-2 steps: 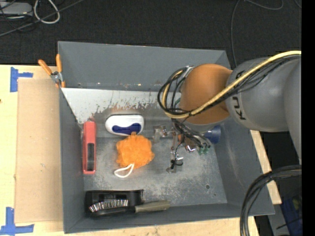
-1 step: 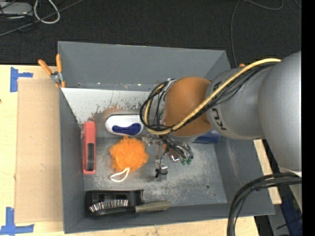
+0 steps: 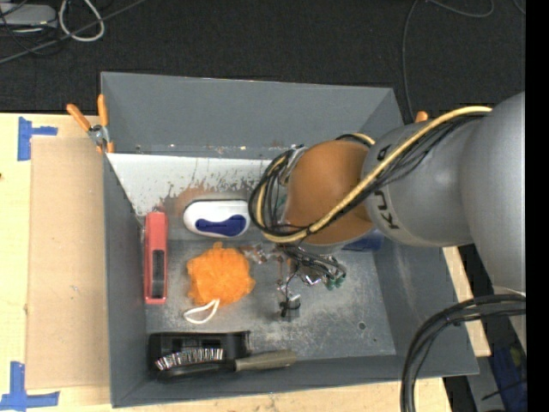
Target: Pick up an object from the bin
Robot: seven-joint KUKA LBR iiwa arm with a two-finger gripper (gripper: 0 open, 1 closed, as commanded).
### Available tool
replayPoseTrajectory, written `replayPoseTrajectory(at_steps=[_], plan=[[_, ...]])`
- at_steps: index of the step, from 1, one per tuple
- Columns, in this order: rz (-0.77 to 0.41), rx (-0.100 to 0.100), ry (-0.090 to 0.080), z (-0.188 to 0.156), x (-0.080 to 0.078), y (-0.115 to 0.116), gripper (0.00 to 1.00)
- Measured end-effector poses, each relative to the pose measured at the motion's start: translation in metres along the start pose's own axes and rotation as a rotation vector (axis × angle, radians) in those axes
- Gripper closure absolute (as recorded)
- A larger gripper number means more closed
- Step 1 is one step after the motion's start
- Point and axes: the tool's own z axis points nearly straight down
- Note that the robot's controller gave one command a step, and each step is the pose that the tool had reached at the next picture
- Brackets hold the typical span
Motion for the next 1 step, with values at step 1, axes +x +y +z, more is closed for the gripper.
replayPoseTrajectory(at_steps=[1], plan=[[-0.134,0.001,0.0,0.0038,0.0022,0.0031,0.0]])
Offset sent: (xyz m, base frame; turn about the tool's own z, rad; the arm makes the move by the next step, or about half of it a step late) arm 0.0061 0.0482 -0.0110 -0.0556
